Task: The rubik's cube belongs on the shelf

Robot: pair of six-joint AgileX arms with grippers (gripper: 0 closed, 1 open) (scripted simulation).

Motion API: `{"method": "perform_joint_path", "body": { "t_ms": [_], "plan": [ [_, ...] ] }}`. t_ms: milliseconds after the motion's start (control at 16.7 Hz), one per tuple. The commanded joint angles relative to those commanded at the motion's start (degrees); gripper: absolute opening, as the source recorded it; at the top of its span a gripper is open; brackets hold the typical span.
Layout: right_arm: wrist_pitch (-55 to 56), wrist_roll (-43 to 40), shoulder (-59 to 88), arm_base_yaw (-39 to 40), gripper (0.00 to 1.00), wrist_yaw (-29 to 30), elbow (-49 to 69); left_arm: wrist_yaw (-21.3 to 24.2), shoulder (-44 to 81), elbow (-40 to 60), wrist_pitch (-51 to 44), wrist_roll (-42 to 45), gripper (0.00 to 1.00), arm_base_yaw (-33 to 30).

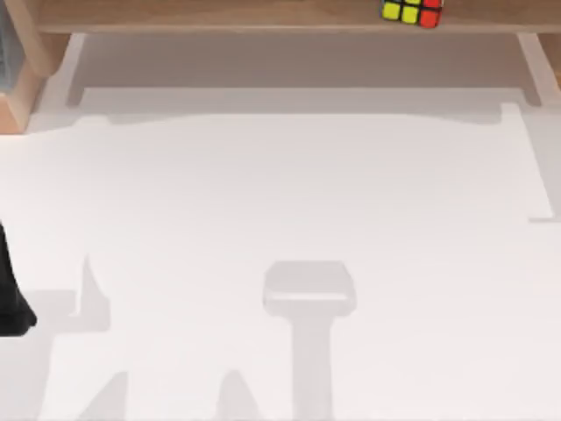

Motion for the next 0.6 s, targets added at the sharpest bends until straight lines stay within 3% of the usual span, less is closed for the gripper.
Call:
{"method": "perform_joint_path", "body": {
  "t_ms": [600],
  "plan": [
    [-8.02, -0.03, 4.71, 6.48, 0.0, 6.71, 12.44, 0.0, 0.0, 0.0, 0.0, 0.0, 1.0, 0.0]
  ]
}}
